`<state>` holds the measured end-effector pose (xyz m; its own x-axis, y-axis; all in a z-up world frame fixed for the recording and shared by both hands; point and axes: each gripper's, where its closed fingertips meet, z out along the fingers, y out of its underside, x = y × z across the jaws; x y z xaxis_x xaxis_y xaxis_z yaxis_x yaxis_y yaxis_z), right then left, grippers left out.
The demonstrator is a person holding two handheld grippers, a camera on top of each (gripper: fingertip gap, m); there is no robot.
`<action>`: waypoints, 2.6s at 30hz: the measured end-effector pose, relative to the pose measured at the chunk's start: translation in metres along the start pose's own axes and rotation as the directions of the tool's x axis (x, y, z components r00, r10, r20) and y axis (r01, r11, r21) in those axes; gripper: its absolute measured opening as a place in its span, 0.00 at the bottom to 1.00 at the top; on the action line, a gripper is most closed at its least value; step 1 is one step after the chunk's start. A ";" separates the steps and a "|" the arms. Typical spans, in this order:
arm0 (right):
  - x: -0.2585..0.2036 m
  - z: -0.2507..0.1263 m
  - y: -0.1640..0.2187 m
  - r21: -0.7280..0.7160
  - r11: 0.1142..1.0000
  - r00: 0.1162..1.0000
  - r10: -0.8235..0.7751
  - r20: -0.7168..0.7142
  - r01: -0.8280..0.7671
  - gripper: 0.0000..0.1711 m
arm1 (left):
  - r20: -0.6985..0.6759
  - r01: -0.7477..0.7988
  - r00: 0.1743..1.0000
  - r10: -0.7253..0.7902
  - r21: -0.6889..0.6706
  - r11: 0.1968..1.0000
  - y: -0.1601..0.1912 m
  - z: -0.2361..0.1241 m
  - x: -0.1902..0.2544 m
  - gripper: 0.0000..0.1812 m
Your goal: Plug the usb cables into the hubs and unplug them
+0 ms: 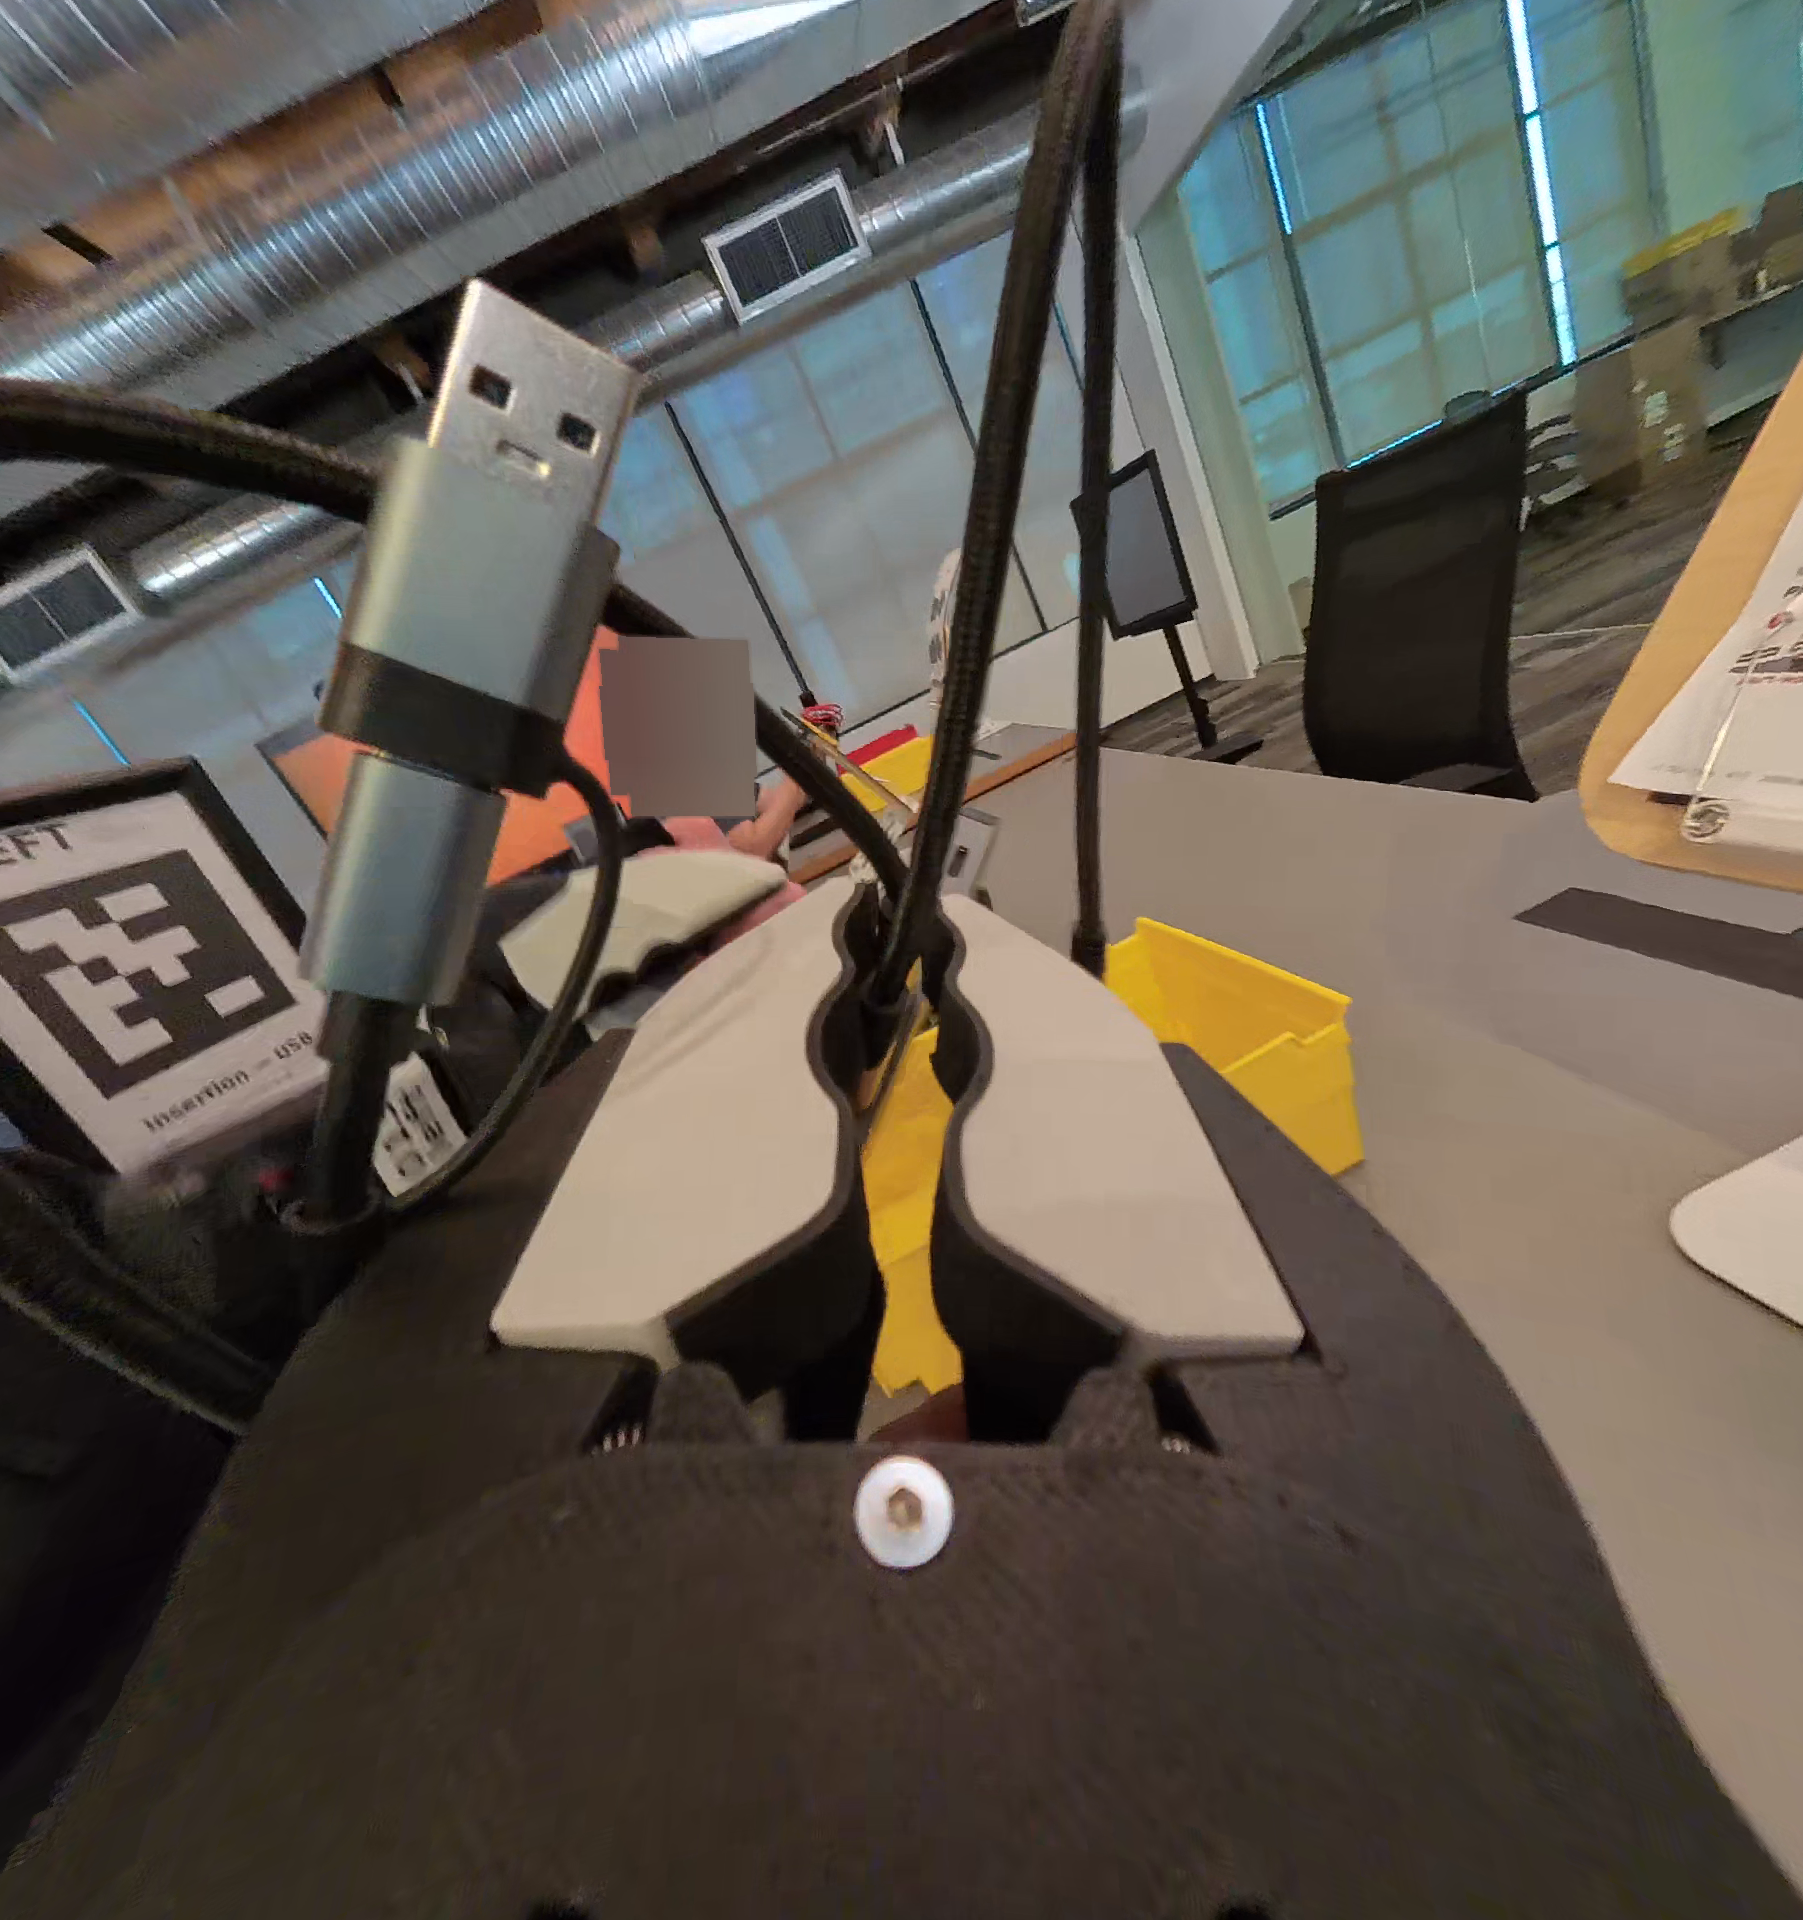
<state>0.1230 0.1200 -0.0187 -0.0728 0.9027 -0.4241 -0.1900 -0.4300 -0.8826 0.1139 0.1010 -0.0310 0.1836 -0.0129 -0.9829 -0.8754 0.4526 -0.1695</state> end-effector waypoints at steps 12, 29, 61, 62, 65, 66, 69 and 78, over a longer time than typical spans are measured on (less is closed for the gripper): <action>-0.017 0.010 0.004 -0.005 0.993 0.991 0.121 0.051 -0.121 0.05 | 0.243 -0.207 0.948 0.208 -0.028 0.978 -0.005 0.008 0.003 0.20; 0.026 -0.041 -0.002 -0.294 0.888 0.910 -0.399 -0.109 0.354 0.22 | 0.136 0.137 0.980 -0.147 0.084 0.987 0.025 -0.009 -0.029 0.06; -0.055 -0.010 0.042 -0.476 -0.349 -0.197 -0.920 0.340 0.807 0.04 | -0.284 0.186 0.951 -0.119 0.221 0.957 -0.037 -0.034 0.009 0.06; -0.055 -0.010 0.042 -0.484 -0.347 -0.194 -0.921 0.339 0.804 0.04 | -0.286 0.184 0.951 -0.117 0.218 0.959 -0.036 -0.035 0.009 0.06; -0.059 -0.010 0.041 -0.471 -0.359 -0.216 -0.919 0.331 0.806 0.04 | -0.298 0.212 0.944 -0.139 0.228 0.950 -0.038 -0.038 0.006 0.06; -0.061 -0.010 0.040 -0.468 -0.357 -0.216 -0.920 0.328 0.809 0.04 | -0.302 0.221 0.942 -0.146 0.231 0.947 -0.039 -0.038 0.005 0.06; -0.067 -0.013 0.037 -0.464 -0.354 -0.211 -0.919 0.332 0.812 0.03 | -0.314 0.256 0.934 -0.172 0.248 0.934 -0.044 -0.041 0.002 0.06; -0.083 -0.018 0.038 -0.409 -0.248 -0.103 -0.933 0.343 0.878 0.04 | -0.361 0.317 0.911 -0.200 0.300 0.900 -0.060 -0.054 -0.004 0.06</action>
<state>0.1396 0.0288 -0.0210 -0.1514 0.3138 0.9373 0.3832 0.8927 -0.2370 0.1413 0.0258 -0.0212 0.1811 -0.4242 -0.8873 -0.5955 0.6707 -0.4422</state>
